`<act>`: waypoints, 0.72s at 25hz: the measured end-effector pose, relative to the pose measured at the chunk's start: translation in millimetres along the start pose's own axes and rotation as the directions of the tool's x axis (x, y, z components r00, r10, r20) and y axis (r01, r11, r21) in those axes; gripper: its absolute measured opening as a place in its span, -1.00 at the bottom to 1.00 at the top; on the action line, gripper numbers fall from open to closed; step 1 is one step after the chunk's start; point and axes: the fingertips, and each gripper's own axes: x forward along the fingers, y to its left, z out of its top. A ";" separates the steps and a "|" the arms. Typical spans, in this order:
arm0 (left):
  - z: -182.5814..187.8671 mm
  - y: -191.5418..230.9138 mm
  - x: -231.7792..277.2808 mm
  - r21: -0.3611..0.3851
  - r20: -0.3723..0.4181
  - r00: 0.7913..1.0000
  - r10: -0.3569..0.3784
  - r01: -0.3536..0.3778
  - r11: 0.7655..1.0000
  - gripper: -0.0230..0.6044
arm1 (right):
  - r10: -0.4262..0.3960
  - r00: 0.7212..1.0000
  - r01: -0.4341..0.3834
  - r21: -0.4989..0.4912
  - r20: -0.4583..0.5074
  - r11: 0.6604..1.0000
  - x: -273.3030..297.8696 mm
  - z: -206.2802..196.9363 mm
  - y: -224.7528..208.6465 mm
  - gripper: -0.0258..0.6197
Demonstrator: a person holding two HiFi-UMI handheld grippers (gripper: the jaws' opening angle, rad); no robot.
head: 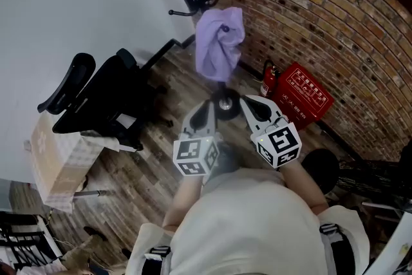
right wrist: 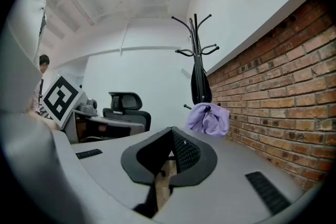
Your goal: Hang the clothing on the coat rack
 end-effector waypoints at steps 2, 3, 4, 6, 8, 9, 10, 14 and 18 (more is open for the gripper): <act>0.0 0.2 0.2 0.001 -0.001 1.000 0.003 -0.003 1.000 -0.88 | 0.001 1.000 -0.001 0.003 -0.003 1.000 0.9 -2.1 0.2 -0.92; 0.3 0.3 0.0 0.001 -0.001 1.000 0.002 -0.002 1.000 -0.88 | 0.000 1.000 0.000 0.004 -0.005 1.000 1.3 -3.0 0.5 -0.92; 0.7 0.4 -0.3 0.000 -0.001 1.000 0.001 -0.001 1.000 -0.89 | -0.001 1.000 0.001 0.005 -0.007 1.000 1.8 -3.6 0.7 -0.92; 2.1 0.9 -0.4 -0.002 -0.001 1.000 -0.001 0.001 1.000 -0.89 | -0.001 1.000 0.001 0.009 -0.006 1.000 3.0 -3.7 1.3 -0.92; 3.5 1.7 0.0 -0.004 -0.002 1.000 -0.002 0.002 1.000 -0.90 | 0.002 1.000 -0.002 0.015 -0.004 1.000 4.6 -3.4 1.8 -0.92; 3.8 2.1 0.3 -0.004 -0.003 1.000 -0.002 0.002 1.000 -0.90 | 0.002 1.000 -0.002 0.017 -0.003 1.000 5.4 -3.5 2.1 -0.92; 3.6 2.5 0.7 -0.004 -0.006 1.000 -0.003 0.003 1.000 -0.90 | 0.003 1.000 -0.003 0.018 -0.004 1.000 6.2 -3.7 2.5 -0.92; 1.2 3.3 3.1 -0.002 -0.033 0.999 -0.010 0.010 1.000 -0.91 | 0.003 1.000 -0.003 0.018 -0.011 1.000 9.8 -5.8 3.5 -0.92; 0.4 3.4 5.9 0.005 -0.049 0.999 -0.014 0.014 1.000 -0.91 | 0.002 1.000 -0.002 0.019 -0.012 1.000 12.6 -6.6 2.5 -0.92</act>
